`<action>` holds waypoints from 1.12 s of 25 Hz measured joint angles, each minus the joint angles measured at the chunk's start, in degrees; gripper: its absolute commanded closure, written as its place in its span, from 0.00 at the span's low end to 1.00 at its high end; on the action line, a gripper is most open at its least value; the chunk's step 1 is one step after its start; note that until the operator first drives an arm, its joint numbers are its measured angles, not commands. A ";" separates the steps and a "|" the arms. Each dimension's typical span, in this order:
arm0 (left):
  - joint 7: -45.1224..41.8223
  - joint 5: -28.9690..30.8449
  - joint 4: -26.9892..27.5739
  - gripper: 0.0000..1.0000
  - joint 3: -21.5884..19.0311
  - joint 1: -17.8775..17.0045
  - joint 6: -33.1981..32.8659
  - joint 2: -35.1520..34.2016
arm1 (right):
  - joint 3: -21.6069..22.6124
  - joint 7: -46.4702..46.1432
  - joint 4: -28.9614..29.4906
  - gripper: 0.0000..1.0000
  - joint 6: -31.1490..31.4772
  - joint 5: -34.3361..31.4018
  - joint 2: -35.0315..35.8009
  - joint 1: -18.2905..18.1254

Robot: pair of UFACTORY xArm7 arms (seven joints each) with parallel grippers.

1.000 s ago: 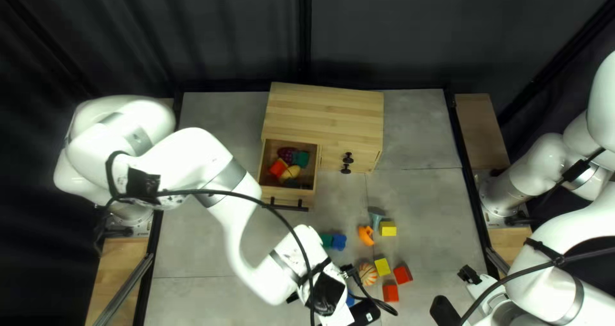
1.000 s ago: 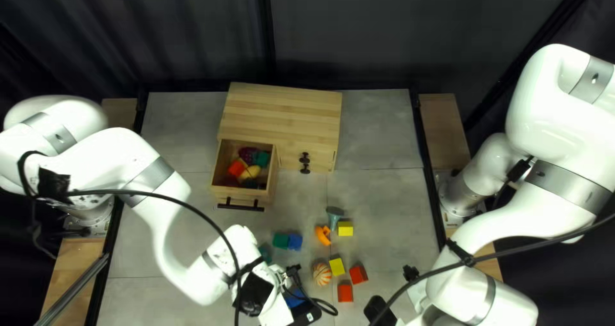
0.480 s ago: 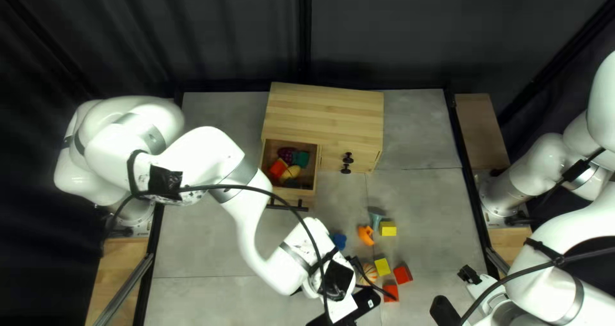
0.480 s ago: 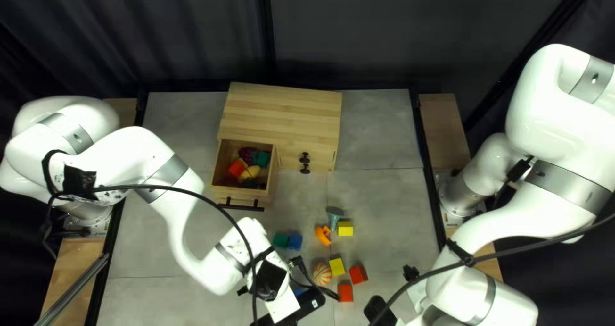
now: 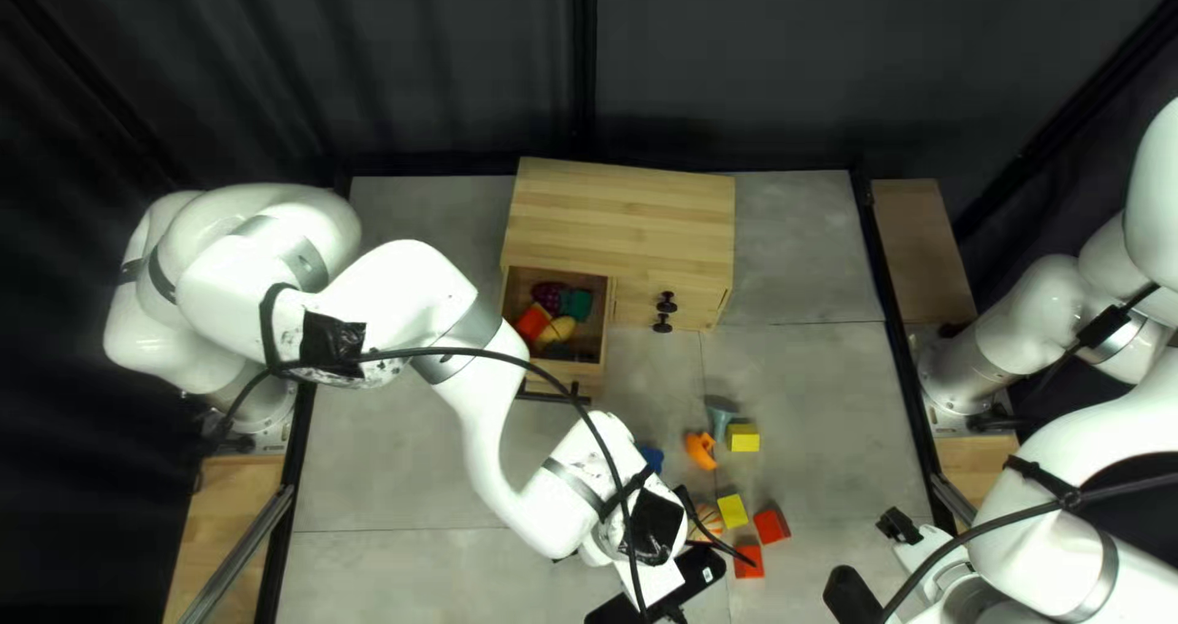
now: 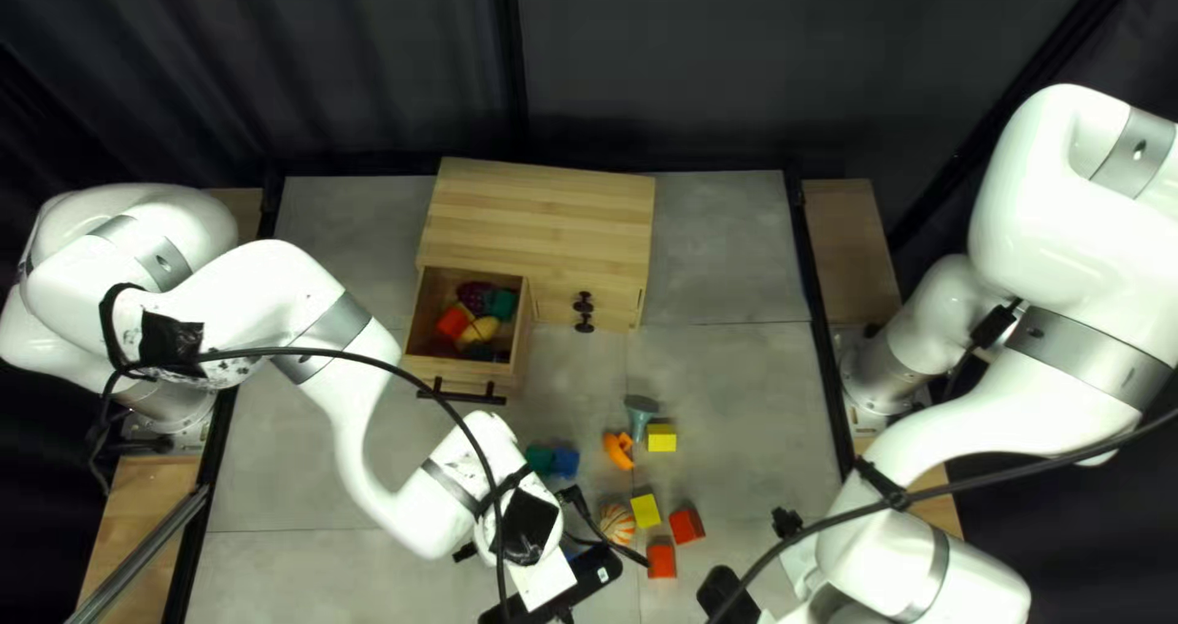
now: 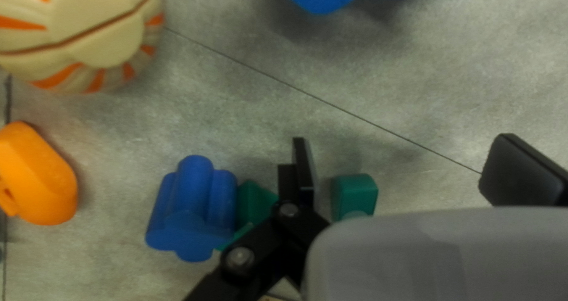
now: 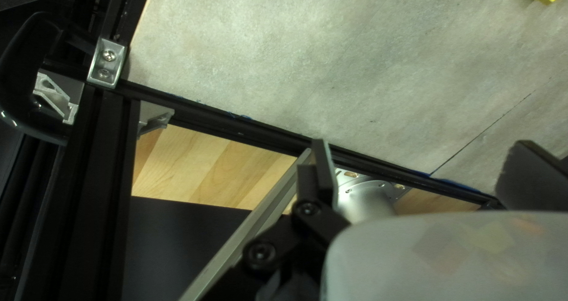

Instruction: Open drawers and place objects into drawer and close

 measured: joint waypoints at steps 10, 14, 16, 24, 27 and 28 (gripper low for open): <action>0.36 -0.94 -2.95 0.20 -0.49 2.03 -1.09 -1.91 | 0.00 0.00 0.00 0.00 0.00 0.00 0.00 0.00; 0.09 -1.32 -3.89 0.20 -0.54 2.59 -1.42 -2.37 | 0.00 0.00 0.00 0.00 0.00 0.00 0.00 0.00; -0.07 -1.30 -3.73 0.20 -0.46 2.47 -1.19 -2.31 | 0.00 0.00 0.00 0.00 0.00 0.00 0.00 0.00; -1.31 -0.26 1.00 0.26 1.00 -0.68 3.86 0.40 | 0.00 0.00 0.00 0.00 0.00 0.00 0.00 0.00; -1.56 0.03 1.67 0.31 1.26 -1.31 4.67 0.80 | 0.00 0.00 0.00 0.00 0.00 0.00 0.00 0.00; -1.66 0.12 1.70 0.35 1.32 -1.41 4.78 0.82 | 0.00 0.00 0.00 0.00 0.00 0.00 0.00 0.00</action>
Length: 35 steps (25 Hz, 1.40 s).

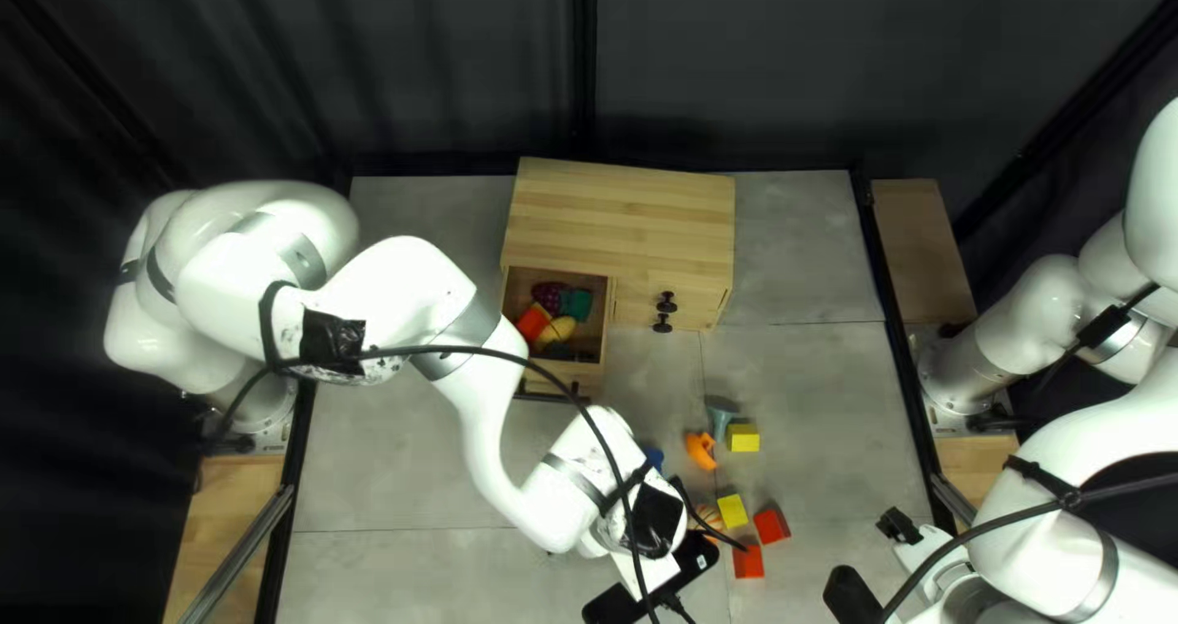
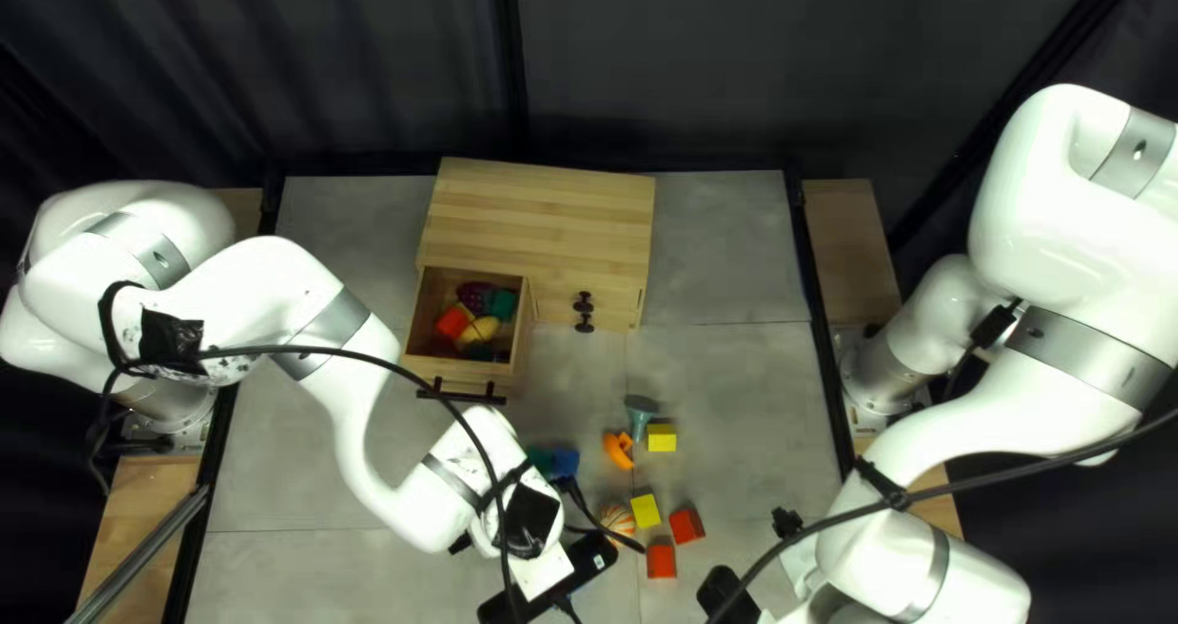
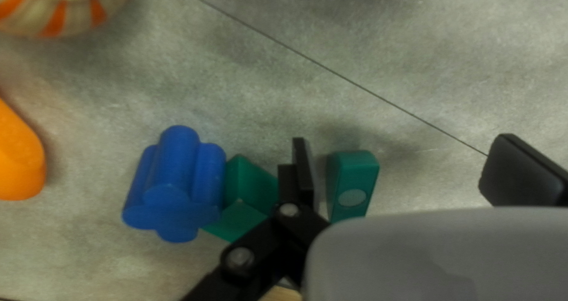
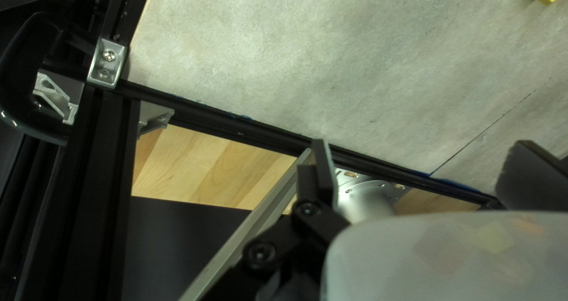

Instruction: Open drawers and place objects into drawer and close

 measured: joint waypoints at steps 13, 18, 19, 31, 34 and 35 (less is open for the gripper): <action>-0.67 0.00 -1.54 1.00 0.12 0.40 -0.46 -0.80 | 0.00 0.00 0.00 0.00 0.00 0.00 0.00 0.00; -0.93 -0.43 -0.23 1.00 -0.18 -0.07 1.55 -1.61 | 0.00 0.00 0.00 0.00 0.00 0.00 0.00 0.00; -0.99 -0.62 0.67 1.00 -0.30 -0.39 2.82 -1.89 | 0.00 0.00 0.00 0.00 0.00 0.00 0.00 0.00; -2.14 -2.90 5.75 1.00 -1.52 -1.03 14.99 -12.32 | 0.00 0.00 0.00 0.00 0.00 0.00 0.00 0.00; -2.12 -4.11 4.39 1.00 -1.44 0.96 17.37 -18.05 | 0.00 0.00 0.00 0.00 0.00 0.00 0.00 0.00; -2.04 -4.40 3.85 1.00 -1.29 1.68 17.90 -19.61 | 0.00 0.00 0.00 0.00 0.00 0.00 0.00 0.00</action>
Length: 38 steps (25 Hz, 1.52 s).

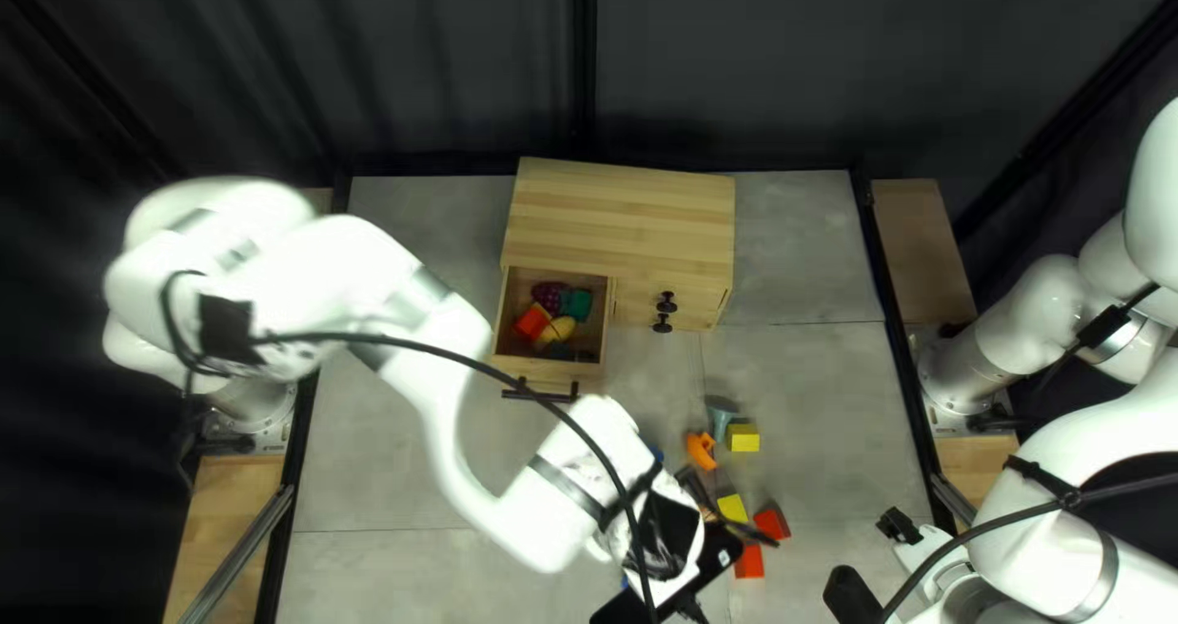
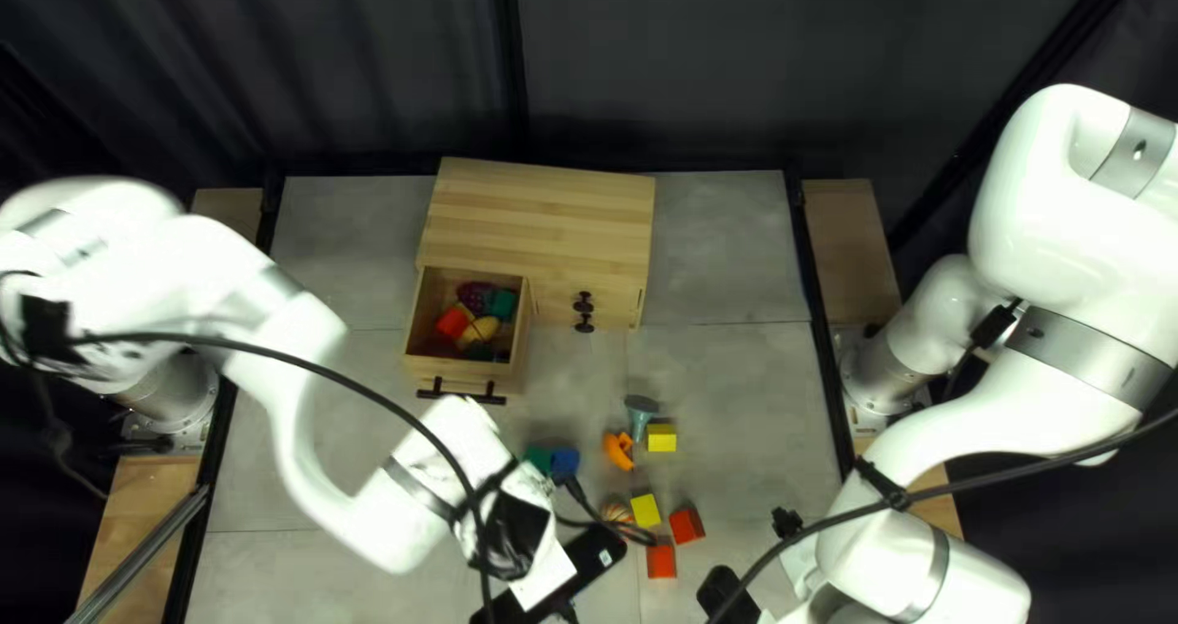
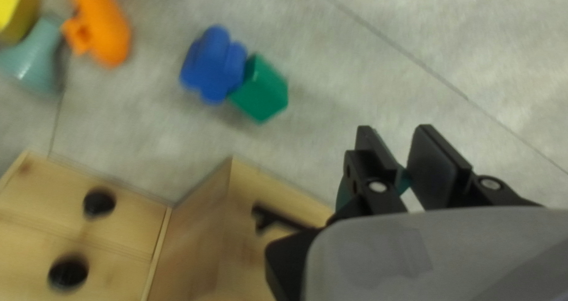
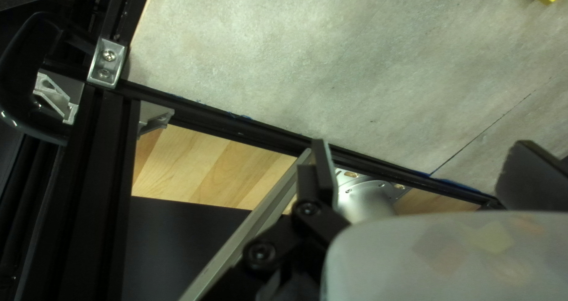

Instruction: Open drawers and place objects into drawer and close

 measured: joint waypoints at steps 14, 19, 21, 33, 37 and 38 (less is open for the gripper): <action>3.49 -0.97 -21.59 0.00 6.99 13.86 -18.34 -16.99 | 0.00 0.00 0.00 0.00 0.00 0.00 0.00 0.00; 1.42 -4.86 -28.50 0.00 8.92 16.47 -26.04 -21.55 | 0.00 0.00 0.00 0.00 0.00 0.00 0.00 0.00; -0.58 -6.82 -30.61 0.00 9.23 16.82 -27.66 -23.72 | 0.00 0.00 0.00 0.00 0.00 0.00 0.00 0.00; -4.19 -11.32 -25.21 0.00 -0.21 7.37 -16.62 -19.39 | 0.00 0.00 0.00 0.00 0.00 0.00 0.00 0.00; -4.01 -14.31 -25.99 0.00 -2.91 4.85 -16.10 -18.47 | 0.00 0.00 0.00 0.00 0.00 0.00 0.00 0.00; -4.05 -15.02 -26.44 0.00 -3.41 4.40 -16.15 -18.52 | 0.00 0.00 0.00 0.00 0.00 0.00 0.00 0.00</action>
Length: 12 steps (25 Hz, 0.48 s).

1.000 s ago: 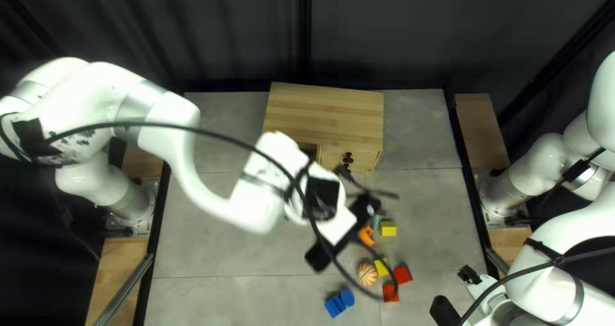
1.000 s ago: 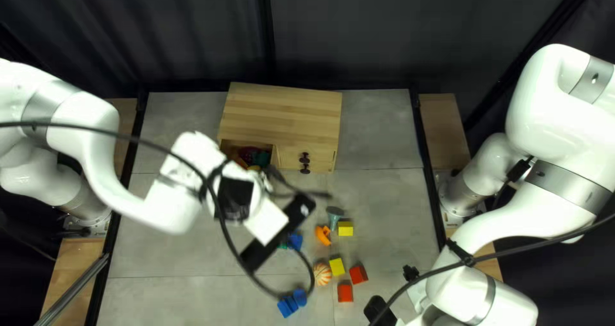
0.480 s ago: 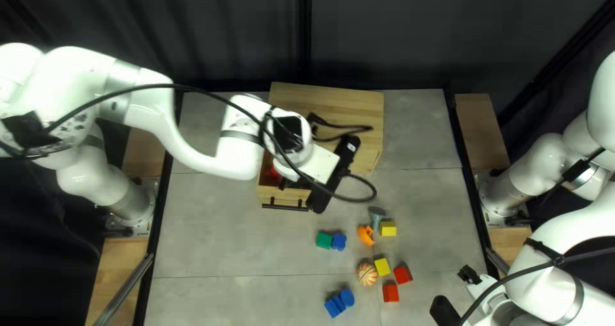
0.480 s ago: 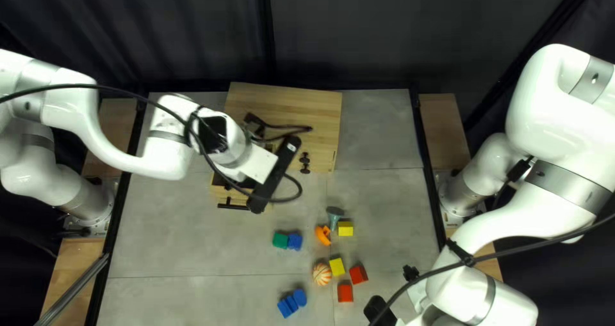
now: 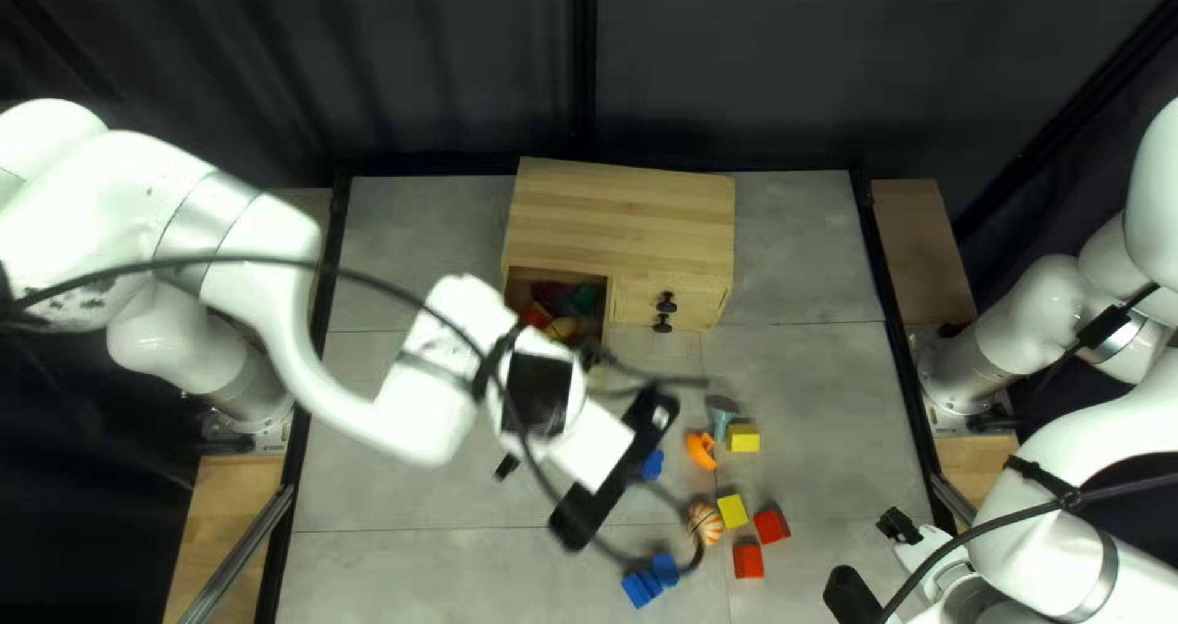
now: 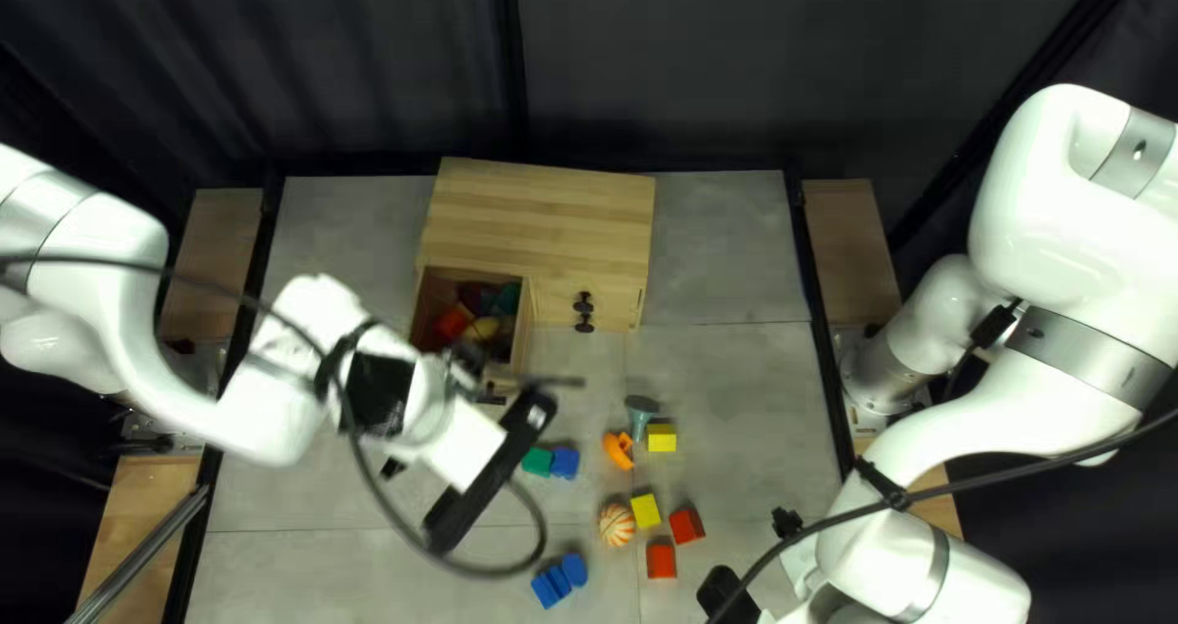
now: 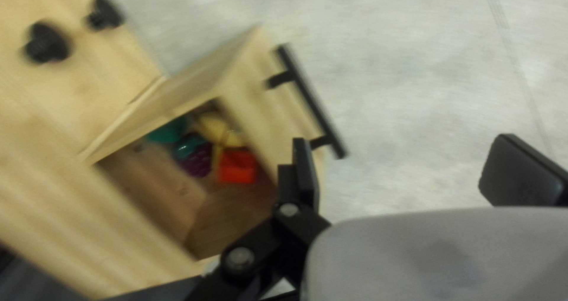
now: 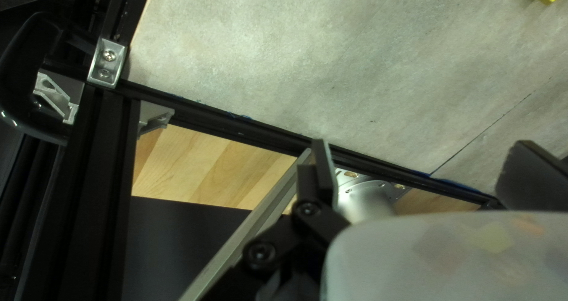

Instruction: Open drawers and place objects into drawer and close

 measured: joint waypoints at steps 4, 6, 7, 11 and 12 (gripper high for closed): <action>-0.82 -3.57 -3.69 0.00 -2.33 -1.95 -2.13 -1.38 | 0.00 0.00 0.00 0.00 0.00 0.00 0.00 0.00; -1.51 -4.99 -5.22 0.00 -3.55 -3.12 -3.77 -1.24 | 0.00 0.00 0.00 0.00 0.00 0.00 0.00 0.00; -1.74 -5.52 -5.68 0.00 -4.02 -3.57 -4.41 -0.99 | 0.00 0.00 0.00 0.00 0.00 0.00 0.00 0.00; -3.33 -8.26 -8.62 0.00 -6.09 -5.54 -7.28 -1.30 | 0.00 0.00 0.00 0.00 0.00 0.00 0.00 0.00; -3.93 -9.03 -9.71 0.00 -6.56 -5.96 -8.09 -1.94 | 0.00 0.00 0.00 0.00 0.00 0.00 0.00 0.00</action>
